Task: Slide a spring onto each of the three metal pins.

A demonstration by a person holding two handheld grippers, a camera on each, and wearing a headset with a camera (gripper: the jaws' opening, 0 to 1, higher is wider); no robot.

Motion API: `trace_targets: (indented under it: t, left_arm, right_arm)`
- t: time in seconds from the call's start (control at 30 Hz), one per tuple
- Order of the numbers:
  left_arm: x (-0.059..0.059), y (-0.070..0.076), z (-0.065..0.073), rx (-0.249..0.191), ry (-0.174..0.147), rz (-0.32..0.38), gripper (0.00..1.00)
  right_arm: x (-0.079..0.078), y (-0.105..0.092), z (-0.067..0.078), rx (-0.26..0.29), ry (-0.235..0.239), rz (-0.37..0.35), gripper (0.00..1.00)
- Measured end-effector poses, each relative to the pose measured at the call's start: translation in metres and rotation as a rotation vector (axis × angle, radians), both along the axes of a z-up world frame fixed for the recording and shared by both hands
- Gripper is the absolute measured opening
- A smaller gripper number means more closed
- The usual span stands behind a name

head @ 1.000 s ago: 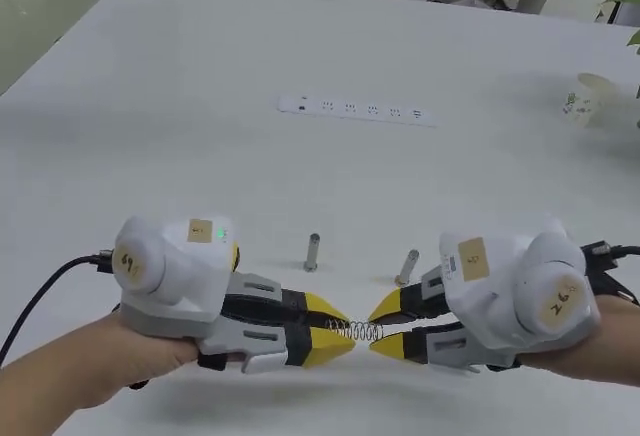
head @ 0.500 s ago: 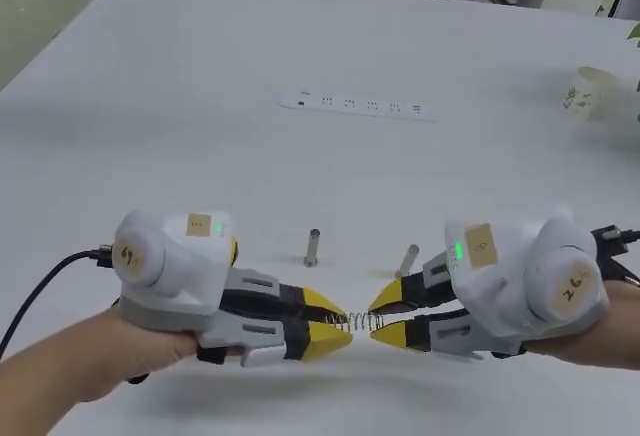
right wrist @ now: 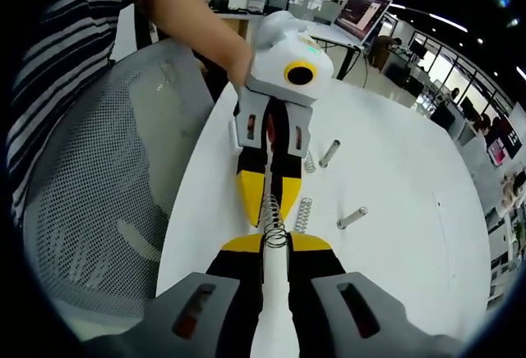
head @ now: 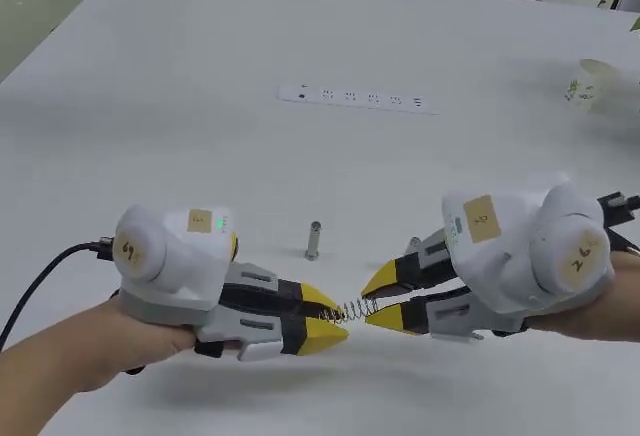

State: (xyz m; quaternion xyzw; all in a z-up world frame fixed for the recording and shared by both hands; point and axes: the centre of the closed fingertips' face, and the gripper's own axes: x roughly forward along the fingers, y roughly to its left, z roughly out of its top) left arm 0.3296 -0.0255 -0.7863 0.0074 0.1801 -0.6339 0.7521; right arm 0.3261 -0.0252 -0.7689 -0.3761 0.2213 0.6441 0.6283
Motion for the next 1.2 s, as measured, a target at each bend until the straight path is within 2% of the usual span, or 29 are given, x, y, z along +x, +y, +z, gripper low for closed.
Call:
trace_targets:
  t: [0.1, 0.17, 0.4, 0.9, 0.97, 1.2]
  left_arm:
    - [0.0, 0.001, 0.0, 0.0, -0.002, 0.001, 0.02]
    - [0.001, 0.001, 0.0, 0.002, -0.004, 0.002, 0.03]
    - [0.001, 0.0, -0.001, 0.01, -0.023, 0.003, 0.02]
    - [0.001, 0.0, -0.003, 0.024, -0.041, 0.008, 0.03]
    - [0.001, -0.001, -0.003, 0.025, -0.041, 0.005, 0.03]
    - [0.001, -0.005, -0.003, 0.029, -0.047, 0.0, 0.02]
  right_arm:
    - [0.0, 0.002, 0.002, 0.008, 0.007, 0.001, 0.07]
    - [-0.002, 0.005, 0.006, 0.033, 0.029, -0.006, 0.07]
    - [-0.003, 0.015, 0.011, 0.081, 0.062, -0.02, 0.07]
    - [-0.004, 0.018, 0.012, 0.096, 0.067, -0.032, 0.07]
    - [-0.005, 0.021, 0.014, 0.116, 0.08, -0.041, 0.07]
    - [-0.007, 0.029, 0.018, 0.131, 0.081, -0.032, 0.07]
